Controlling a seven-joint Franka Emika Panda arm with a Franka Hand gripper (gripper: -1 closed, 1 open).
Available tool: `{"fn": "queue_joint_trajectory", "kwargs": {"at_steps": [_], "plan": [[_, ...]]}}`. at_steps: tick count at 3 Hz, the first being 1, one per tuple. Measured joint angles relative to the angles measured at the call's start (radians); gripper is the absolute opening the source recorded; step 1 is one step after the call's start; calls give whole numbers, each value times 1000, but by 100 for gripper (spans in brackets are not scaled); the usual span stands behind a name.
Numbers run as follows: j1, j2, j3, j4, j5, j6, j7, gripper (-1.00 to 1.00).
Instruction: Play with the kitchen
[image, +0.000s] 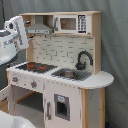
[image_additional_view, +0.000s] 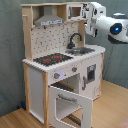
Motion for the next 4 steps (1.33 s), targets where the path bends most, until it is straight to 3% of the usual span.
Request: {"fn": "queue_joint_trajectory", "kwargs": {"at_steps": [2,3,4], "plan": [[1,43,32,-11,65,-187,-7,100],[11,43,44,-8,137,-267,-44,100],[11,46,51,-4,220,-301,-99,100]]}}
